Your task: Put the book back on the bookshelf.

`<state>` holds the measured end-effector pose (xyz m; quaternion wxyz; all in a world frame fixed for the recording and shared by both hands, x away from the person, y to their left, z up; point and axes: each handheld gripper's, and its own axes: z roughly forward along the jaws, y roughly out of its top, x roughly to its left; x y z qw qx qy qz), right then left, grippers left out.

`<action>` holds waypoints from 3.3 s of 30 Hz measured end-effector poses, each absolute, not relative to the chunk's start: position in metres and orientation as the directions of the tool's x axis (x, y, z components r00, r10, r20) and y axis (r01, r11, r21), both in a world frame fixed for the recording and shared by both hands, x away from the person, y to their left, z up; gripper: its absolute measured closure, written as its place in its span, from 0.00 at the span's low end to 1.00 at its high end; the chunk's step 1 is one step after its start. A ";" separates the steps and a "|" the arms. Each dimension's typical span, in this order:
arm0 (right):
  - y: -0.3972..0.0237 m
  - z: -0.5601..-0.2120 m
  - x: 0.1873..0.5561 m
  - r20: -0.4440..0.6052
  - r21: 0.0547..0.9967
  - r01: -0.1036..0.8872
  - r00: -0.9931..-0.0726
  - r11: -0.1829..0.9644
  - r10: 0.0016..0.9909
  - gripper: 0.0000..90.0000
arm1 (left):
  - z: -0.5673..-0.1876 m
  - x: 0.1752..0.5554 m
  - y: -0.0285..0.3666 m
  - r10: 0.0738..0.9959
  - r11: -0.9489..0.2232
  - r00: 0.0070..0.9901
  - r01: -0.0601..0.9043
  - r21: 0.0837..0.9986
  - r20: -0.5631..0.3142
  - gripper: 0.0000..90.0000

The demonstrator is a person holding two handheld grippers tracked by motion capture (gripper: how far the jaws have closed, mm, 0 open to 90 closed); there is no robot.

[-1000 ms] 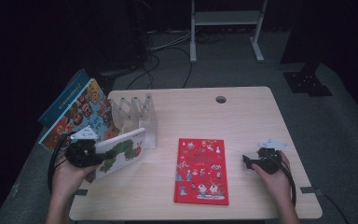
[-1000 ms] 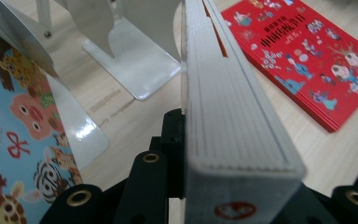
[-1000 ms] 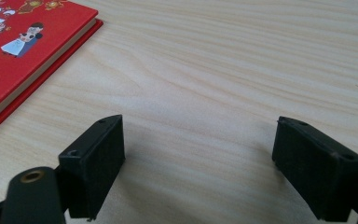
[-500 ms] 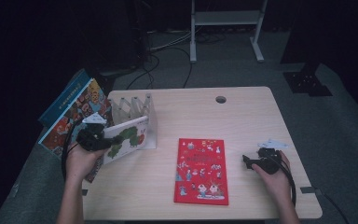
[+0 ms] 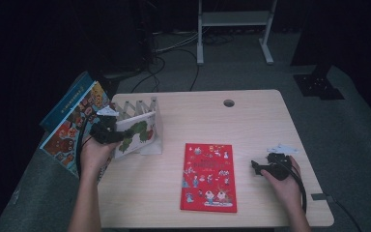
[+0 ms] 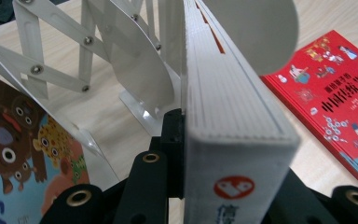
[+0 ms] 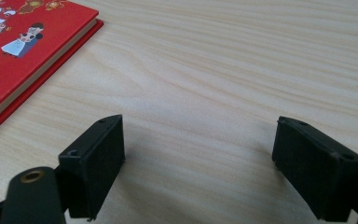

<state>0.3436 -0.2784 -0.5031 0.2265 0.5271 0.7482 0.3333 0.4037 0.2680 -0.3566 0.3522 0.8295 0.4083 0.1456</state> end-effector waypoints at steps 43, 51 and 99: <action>-0.278 -0.503 0.344 0.011 0.738 0.636 -0.346 0.225 0.938 0.18 | -0.364 0.424 0.264 0.783 -0.401 0.617 0.595 0.696 -0.077 0.80; -0.277 -0.503 0.344 0.011 0.738 0.636 -0.346 0.225 0.938 0.18 | -0.361 0.420 0.266 0.781 -0.405 0.621 0.591 0.698 -0.072 0.81; -0.277 -0.503 0.344 0.012 0.738 0.636 -0.344 0.224 0.939 0.18 | -0.387 0.342 0.317 0.848 -0.386 0.529 0.661 0.643 -0.035 1.00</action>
